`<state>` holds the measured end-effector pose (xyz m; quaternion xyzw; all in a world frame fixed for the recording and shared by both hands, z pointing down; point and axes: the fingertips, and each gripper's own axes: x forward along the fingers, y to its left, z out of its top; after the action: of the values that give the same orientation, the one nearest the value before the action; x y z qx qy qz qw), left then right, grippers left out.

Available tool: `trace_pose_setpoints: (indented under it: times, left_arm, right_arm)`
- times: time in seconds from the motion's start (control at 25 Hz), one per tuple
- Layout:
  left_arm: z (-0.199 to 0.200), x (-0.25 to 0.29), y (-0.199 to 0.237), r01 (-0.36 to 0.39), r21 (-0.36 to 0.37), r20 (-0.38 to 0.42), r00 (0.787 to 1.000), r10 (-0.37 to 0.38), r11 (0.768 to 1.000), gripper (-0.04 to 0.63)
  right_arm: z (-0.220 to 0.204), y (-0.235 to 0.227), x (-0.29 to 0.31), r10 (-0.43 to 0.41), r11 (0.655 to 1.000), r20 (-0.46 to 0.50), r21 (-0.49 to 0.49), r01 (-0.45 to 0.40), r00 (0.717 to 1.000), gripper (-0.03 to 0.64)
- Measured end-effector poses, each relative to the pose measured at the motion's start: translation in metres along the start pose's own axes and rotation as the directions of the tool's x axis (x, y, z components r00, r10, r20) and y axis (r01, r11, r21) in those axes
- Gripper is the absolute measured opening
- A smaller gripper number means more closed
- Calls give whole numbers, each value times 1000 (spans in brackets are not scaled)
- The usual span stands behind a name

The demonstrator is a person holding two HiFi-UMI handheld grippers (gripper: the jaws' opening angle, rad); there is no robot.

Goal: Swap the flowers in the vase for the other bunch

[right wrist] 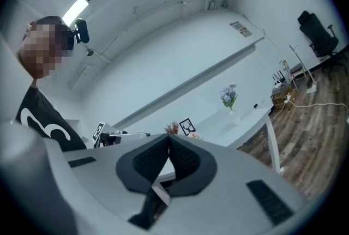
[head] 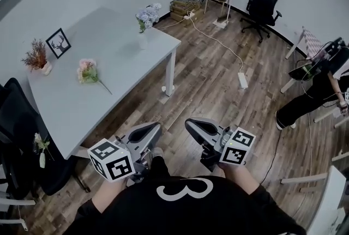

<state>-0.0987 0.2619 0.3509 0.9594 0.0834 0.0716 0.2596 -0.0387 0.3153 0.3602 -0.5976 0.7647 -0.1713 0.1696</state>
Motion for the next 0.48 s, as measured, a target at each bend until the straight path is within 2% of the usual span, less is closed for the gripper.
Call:
trace_pose_setpoints:
  times: [0.24,0.36,0.48]
  left_arm:
    - [57,26,99,-28,-8,-14,1000,28,1000,12]
    - [88,29,146,-46,-29,4,999,46,999,12]
    - [118,27,183,-64,-28,26,998,65,998,12]
  right_arm:
    - [36,-57,102,41,998,-16,-43,-42,999,9]
    - [60,-77,146,80,996,18,-41,-79,997,8]
    - [73,-93,183,85,995,8,-58,-85,996,9]
